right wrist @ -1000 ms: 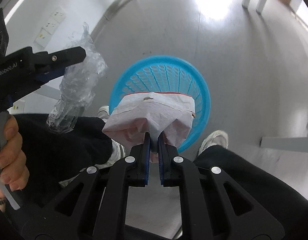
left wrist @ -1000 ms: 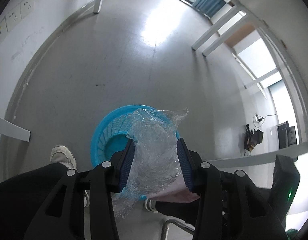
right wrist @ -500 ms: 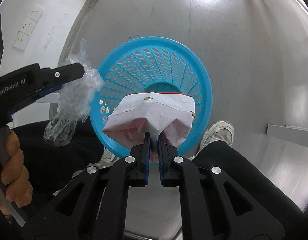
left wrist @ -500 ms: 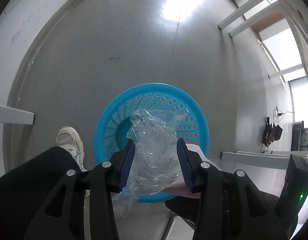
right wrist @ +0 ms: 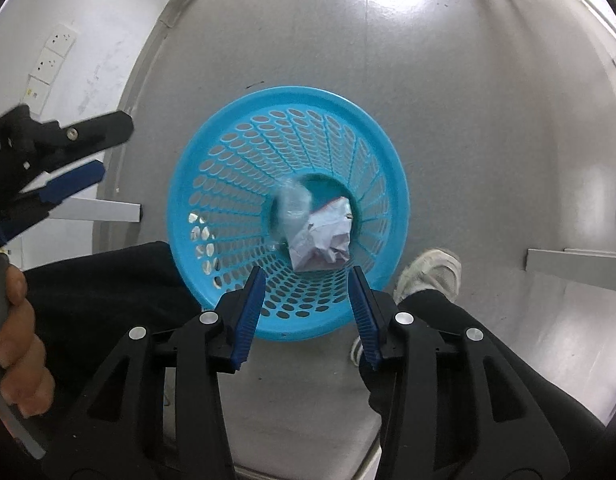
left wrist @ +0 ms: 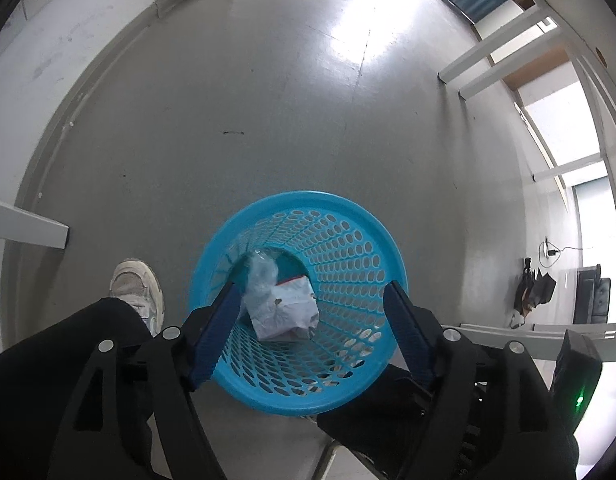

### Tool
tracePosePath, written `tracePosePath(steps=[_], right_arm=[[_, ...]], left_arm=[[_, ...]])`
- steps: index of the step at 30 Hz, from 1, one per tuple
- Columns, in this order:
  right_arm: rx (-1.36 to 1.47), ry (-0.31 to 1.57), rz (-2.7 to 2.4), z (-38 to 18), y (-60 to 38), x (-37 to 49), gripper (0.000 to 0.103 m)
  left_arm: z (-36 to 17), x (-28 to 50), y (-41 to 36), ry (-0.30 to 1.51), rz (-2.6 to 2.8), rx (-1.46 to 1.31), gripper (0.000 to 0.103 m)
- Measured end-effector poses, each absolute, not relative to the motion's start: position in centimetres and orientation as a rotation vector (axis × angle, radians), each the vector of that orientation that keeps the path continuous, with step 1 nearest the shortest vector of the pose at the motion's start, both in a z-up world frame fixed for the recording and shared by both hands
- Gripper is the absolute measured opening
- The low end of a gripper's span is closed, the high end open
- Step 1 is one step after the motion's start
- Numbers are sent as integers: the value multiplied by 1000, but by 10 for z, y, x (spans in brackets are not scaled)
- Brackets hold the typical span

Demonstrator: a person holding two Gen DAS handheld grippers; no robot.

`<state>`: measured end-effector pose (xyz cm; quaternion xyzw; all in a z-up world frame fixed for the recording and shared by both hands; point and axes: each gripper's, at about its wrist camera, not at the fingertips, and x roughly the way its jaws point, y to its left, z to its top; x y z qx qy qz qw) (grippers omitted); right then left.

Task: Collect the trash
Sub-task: 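Open both grippers over the blue wastebasket, dropping the bag and wrap, then raise both tools from the wastebasket back toward the table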

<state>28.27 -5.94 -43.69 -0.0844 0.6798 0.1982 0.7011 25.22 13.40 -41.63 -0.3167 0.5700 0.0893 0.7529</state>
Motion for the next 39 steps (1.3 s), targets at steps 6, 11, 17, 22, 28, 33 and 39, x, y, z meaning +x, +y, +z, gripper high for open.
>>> tracePosePath(steps=[6, 11, 17, 22, 28, 33, 39], right_arm=[[-214, 1467, 444, -419, -59, 276, 46], [-240, 1404, 431, -399, -65, 263, 46], [-217, 1334, 440, -364, -76, 245, 54], [-192, 1264, 472, -326, -90, 222, 62], [-188, 1170, 512, -283, -104, 190, 68], [-197, 1114, 514, -256, -119, 169, 69], [-173, 1063, 535, -225, -137, 152, 74]], left_arm=[[-400, 240, 125, 1249, 216, -595, 73], [-393, 220, 127, 1262, 242, -598, 73], [-365, 195, 112, 1253, 232, -513, 73], [-342, 172, 107, 1221, 214, -467, 73], [-308, 148, 105, 1136, 231, -407, 76], [-283, 130, 94, 1105, 209, -357, 76], [-249, 105, 74, 1049, 171, -301, 79]])
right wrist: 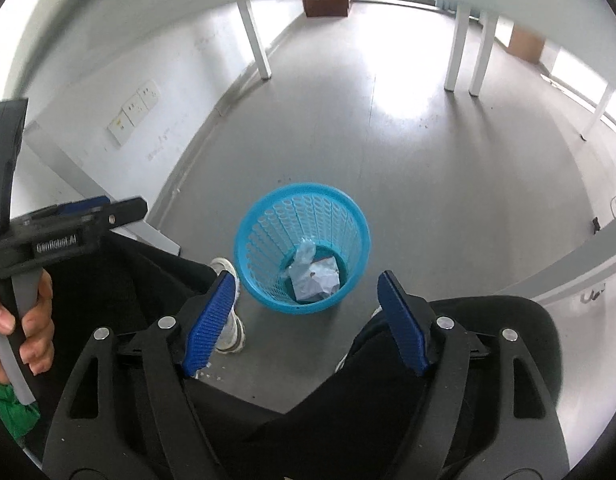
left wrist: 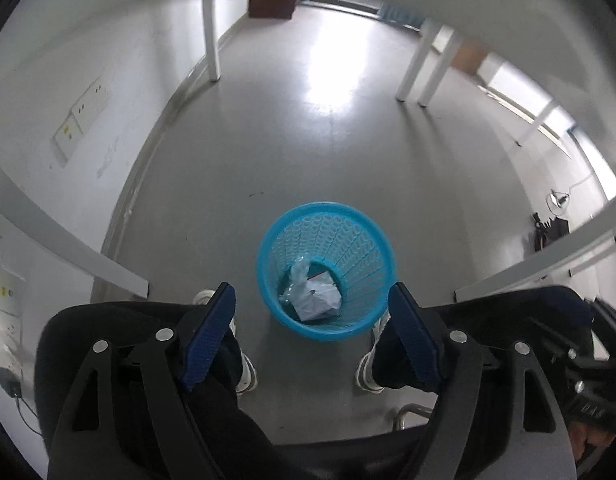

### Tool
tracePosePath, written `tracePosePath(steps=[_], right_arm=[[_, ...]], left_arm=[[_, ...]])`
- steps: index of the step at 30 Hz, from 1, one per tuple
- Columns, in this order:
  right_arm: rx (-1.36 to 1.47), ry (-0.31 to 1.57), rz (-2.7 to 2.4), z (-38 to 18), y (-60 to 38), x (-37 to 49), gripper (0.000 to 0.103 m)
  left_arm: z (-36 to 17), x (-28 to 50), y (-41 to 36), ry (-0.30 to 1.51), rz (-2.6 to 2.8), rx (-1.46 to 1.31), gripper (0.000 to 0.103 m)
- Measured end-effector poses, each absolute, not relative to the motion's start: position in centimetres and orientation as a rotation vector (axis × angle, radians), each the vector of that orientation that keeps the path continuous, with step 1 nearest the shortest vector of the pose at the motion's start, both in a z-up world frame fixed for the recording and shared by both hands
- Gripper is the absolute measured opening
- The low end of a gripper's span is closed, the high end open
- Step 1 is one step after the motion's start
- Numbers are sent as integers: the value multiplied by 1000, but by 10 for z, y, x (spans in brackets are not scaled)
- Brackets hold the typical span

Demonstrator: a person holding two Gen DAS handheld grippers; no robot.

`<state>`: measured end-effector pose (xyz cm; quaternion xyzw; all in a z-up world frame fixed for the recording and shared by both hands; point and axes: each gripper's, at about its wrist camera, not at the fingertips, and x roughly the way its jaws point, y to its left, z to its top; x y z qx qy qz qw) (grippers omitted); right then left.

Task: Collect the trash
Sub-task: 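Raise both tools from the wastebasket back toward the table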

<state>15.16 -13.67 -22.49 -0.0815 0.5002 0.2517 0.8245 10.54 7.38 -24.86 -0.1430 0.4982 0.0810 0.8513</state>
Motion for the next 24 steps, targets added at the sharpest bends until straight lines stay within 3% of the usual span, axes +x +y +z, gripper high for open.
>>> tracePosePath(steps=[13, 15, 24], right_arm=[[-142, 914, 612, -151, -164, 100, 88], [-125, 874, 623, -135, -167, 95, 94], [-77, 696, 628, -67, -180, 88, 94]], left_arm=[[-164, 39, 56, 819, 115, -255, 97], [-152, 34, 55, 784, 126, -243, 97], [-106, 20, 53, 663, 125, -193, 97]])
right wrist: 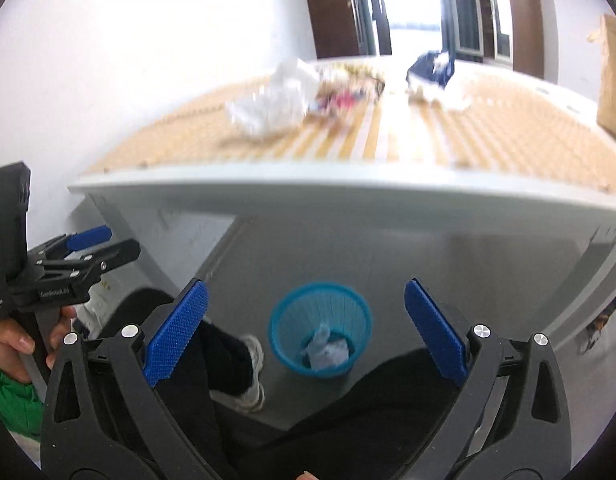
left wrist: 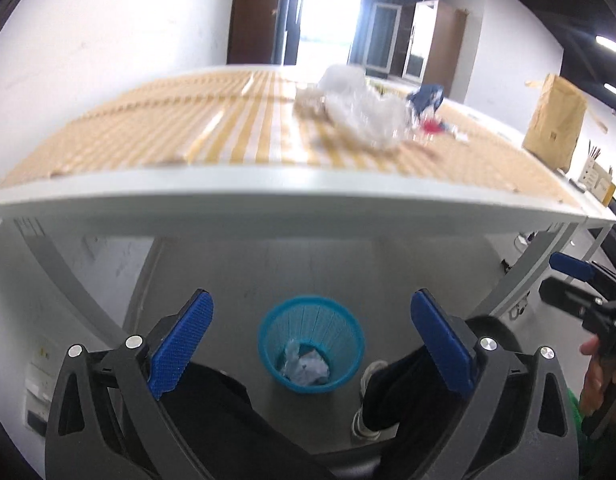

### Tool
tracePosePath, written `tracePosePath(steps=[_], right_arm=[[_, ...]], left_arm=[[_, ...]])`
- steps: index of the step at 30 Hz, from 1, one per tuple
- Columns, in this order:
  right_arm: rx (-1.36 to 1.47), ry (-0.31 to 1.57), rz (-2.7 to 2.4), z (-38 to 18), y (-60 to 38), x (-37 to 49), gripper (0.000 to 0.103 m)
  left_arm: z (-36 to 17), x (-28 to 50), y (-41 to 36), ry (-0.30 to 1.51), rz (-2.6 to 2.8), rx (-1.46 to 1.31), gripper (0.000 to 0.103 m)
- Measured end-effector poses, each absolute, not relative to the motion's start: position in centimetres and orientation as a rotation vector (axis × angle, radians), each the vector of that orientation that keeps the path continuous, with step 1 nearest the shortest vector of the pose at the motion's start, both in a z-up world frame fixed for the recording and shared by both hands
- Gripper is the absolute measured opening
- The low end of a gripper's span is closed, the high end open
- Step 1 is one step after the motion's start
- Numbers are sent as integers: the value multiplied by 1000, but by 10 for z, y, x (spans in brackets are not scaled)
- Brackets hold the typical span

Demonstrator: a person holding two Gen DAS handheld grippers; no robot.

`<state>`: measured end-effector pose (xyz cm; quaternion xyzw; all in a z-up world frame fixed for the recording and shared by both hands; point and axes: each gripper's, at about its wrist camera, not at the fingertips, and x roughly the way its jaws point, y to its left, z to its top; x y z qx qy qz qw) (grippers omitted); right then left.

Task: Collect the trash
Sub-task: 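Raise both tools from the wastebasket back toward the table, then grasp the colorful candy wrapper with the right gripper while the left gripper grasps the white plastic bag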

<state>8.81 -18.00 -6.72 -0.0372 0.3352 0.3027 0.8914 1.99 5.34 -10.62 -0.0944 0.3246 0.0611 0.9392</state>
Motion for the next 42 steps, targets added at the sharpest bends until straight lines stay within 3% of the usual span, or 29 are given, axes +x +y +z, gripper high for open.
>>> tracePosePath(steps=[12, 25, 37, 42], right_arm=[[-37, 581, 652, -15, -177, 111, 94], [72, 584, 681, -8, -163, 163, 93], [171, 589, 681, -12, -156, 216, 83], [205, 621, 671, -26, -154, 235, 72]], left_arm=[[-64, 30, 64, 566, 126, -196, 97], [-53, 73, 76, 551, 112, -211, 97], [-57, 117, 80, 572, 69, -232, 90], [-59, 125, 80, 580, 43, -230, 86]])
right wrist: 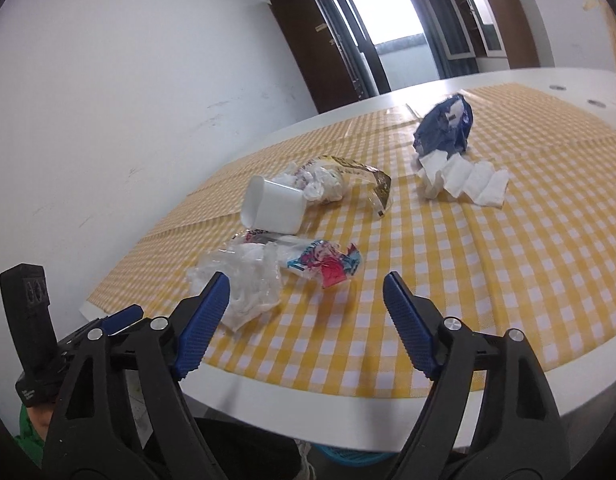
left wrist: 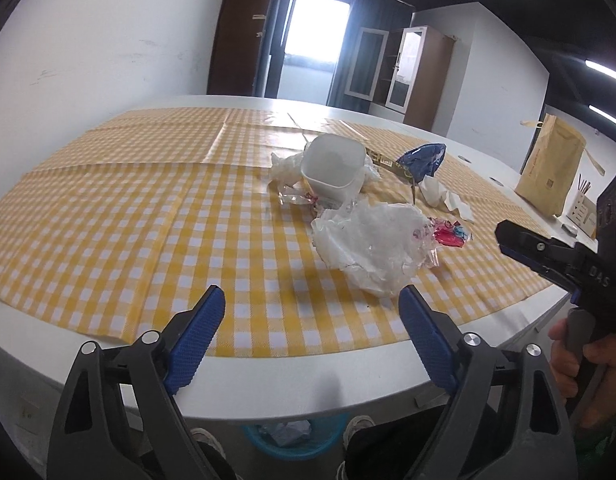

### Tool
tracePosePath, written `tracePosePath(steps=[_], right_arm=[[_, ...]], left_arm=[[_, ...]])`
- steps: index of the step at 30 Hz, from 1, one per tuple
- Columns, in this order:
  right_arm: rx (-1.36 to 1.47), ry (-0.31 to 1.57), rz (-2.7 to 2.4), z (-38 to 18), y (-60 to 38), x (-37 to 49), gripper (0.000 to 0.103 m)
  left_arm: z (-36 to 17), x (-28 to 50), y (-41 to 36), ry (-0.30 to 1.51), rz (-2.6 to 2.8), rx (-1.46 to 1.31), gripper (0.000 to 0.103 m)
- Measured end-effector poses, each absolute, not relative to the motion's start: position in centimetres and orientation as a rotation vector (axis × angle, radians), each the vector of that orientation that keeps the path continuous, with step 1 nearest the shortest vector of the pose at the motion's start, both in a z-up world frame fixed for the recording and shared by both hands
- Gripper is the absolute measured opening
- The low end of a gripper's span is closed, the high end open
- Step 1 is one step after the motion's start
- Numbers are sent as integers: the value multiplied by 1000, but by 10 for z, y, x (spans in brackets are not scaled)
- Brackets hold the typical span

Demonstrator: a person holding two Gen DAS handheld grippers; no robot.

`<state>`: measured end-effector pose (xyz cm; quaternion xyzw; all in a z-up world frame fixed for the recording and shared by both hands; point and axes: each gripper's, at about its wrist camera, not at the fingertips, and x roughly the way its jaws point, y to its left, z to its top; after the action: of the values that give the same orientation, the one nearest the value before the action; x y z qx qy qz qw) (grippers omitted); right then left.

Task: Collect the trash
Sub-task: 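Grasp the colorful candy wrapper with the right gripper while the left gripper grasps the white plastic bag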

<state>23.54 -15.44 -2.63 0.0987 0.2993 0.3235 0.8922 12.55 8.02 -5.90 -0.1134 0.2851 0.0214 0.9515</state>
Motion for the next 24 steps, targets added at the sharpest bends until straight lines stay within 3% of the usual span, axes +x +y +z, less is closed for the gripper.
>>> tracePosePath(steps=[3, 5, 13, 19, 21, 24], right_arm=[[226, 635, 673, -34, -154, 243, 64], [238, 632, 681, -35, -154, 247, 63], [316, 671, 705, -48, -155, 268, 52], [379, 698, 734, -56, -154, 281, 51], [349, 703, 726, -59, -149, 282, 42], [355, 719, 727, -64, -147, 287, 32]], left_arm=[[-63, 133, 82, 582, 36, -245, 83], [-65, 140, 81, 593, 21, -243, 74], [-64, 160, 79, 607, 3, -231, 74], [-62, 174, 77, 598, -12, -208, 72], [-63, 179, 76, 608, -18, -218, 70], [-68, 188, 77, 628, -25, -243, 58]])
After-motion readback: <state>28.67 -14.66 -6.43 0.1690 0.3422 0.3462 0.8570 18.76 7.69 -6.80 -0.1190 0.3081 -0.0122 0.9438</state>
